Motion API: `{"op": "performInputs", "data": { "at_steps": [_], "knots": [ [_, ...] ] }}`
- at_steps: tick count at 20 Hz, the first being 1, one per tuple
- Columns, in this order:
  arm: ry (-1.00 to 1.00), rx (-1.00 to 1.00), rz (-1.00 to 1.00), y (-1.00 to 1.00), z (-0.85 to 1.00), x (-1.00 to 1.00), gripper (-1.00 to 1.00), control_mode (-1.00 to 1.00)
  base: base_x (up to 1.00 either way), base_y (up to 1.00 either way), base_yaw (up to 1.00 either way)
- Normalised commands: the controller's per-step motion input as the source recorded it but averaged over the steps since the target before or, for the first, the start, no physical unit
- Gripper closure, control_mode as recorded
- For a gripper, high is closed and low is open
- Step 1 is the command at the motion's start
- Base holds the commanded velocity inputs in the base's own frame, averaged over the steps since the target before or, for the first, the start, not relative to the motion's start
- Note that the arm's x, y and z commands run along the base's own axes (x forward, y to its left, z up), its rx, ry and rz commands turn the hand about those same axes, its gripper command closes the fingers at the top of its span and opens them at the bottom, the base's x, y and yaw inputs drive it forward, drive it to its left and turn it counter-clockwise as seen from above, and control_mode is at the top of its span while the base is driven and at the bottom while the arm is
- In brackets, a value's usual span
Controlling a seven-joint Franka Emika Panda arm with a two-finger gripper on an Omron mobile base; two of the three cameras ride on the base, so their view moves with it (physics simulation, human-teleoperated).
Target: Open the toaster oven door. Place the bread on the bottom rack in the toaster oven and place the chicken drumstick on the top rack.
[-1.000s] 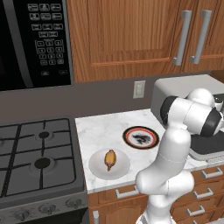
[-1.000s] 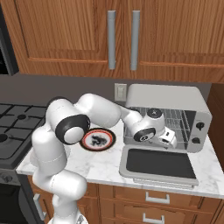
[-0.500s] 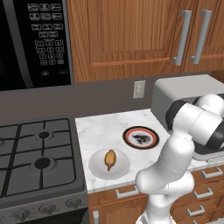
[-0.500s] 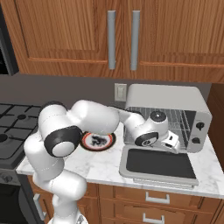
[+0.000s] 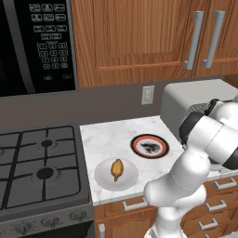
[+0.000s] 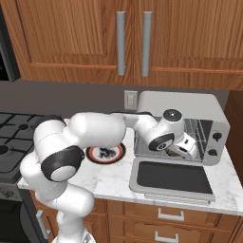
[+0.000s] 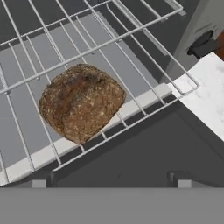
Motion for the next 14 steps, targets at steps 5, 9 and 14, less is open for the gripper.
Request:
{"op": "performInputs", "data": {
  "at_steps": [5, 9, 14],
  "knots": [
    [-0.15, 0.10, -0.23, 0.16, 0.09, -0.03, -1.00, -1.00, 0.00, 0.00, 0.00],
    [-0.18, 0.13, -0.21, 0.22, 0.10, 0.09, -1.00, -1.00, 0.00, 0.00, 0.00],
    [-0.13, 0.03, -0.15, 0.14, 0.09, 0.19, -1.00, -1.00, 0.00, 0.00, 0.00]
  ]
}}
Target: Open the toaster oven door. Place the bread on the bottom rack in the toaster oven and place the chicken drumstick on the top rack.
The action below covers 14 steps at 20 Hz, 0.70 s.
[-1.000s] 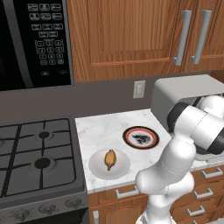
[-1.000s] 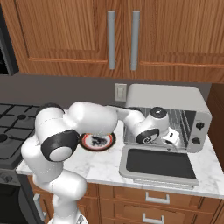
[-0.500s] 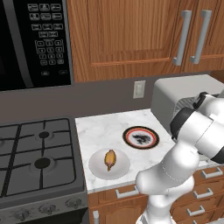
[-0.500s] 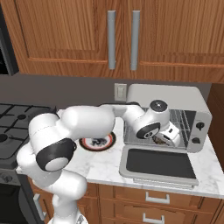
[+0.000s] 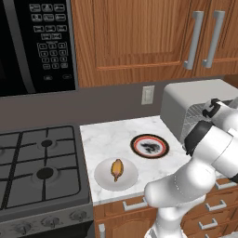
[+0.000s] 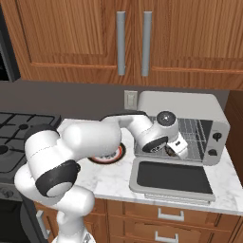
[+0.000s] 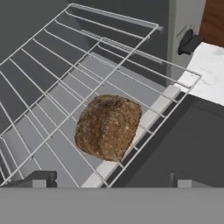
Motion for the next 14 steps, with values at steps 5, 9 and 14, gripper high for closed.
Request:
{"op": "performInputs", "data": {
  "at_steps": [5, 9, 14],
  "knots": [
    [-0.01, 0.00, -0.12, 0.13, 0.11, 0.20, -1.00, -1.00, 0.00, 0.00, 0.00],
    [0.00, 0.00, -0.06, 0.14, 0.01, 0.24, -1.00, -1.00, 0.00, 0.00, 0.00],
    [0.00, 0.00, 0.00, 0.01, 0.00, 0.17, -1.00, -1.00, 0.00, 0.00, 0.00]
  ]
}}
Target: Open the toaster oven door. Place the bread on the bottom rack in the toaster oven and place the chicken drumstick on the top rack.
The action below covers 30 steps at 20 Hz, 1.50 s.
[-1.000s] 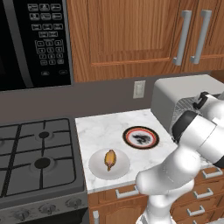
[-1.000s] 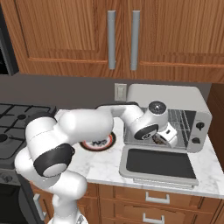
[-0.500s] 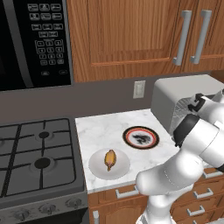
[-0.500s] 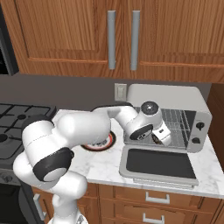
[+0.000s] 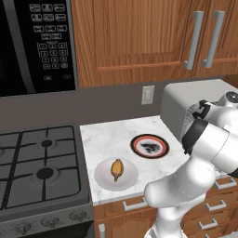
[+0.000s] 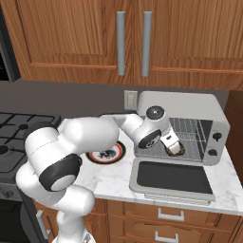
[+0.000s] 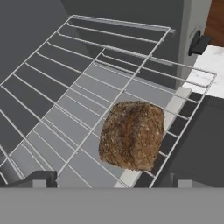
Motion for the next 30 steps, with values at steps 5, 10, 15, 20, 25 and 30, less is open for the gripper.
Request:
{"op": "performInputs", "data": {
  "at_steps": [5, 10, 15, 20, 25, 30],
  "knots": [
    [0.00, 0.00, 0.00, 0.00, -0.04, 0.08, -1.00, -1.00, 0.00, 0.00, 0.00],
    [-0.02, 0.03, 0.00, 0.01, -0.04, 0.09, -1.00, -1.00, 0.00, 0.00, 0.00],
    [-0.03, 0.05, 0.00, 0.07, -0.02, 0.15, -1.00, -1.00, 0.00, 0.00, 0.00],
    [0.00, 0.04, 0.02, 0.12, -0.09, 0.14, -1.00, -1.00, 0.00, 0.00, 0.00],
    [0.00, 0.05, 0.06, 0.14, 0.00, 0.19, -1.00, -1.00, 0.00, 0.00, 0.00],
    [0.00, 0.06, 0.10, 0.14, -0.06, 0.26, -1.00, -1.00, 0.00, 0.00, 0.00]
  ]
}}
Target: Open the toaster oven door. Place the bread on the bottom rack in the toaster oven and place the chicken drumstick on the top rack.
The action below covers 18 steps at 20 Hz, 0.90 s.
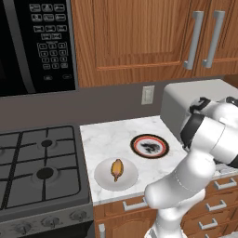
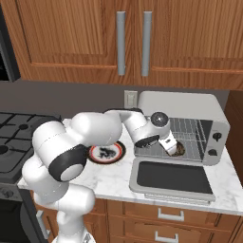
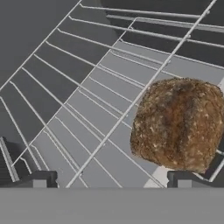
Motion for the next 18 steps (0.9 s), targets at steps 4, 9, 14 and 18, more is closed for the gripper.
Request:
{"op": "performInputs", "data": {
  "at_steps": [4, 9, 14, 18],
  "knots": [
    [0.00, 0.06, 0.10, 0.16, -0.06, 0.29, -1.00, -1.00, 0.00, 0.00, 0.00],
    [0.00, 0.05, 0.09, 0.12, -0.06, 0.30, -1.00, -1.00, 0.00, 0.00, 0.00],
    [0.00, 0.06, 0.07, 0.07, -0.11, 0.30, -1.00, -1.00, 0.00, 0.00, 0.00],
    [0.03, 0.04, 0.06, 0.01, -0.31, 0.19, -1.00, -1.00, 0.00, 0.00, 0.00]
  ]
}}
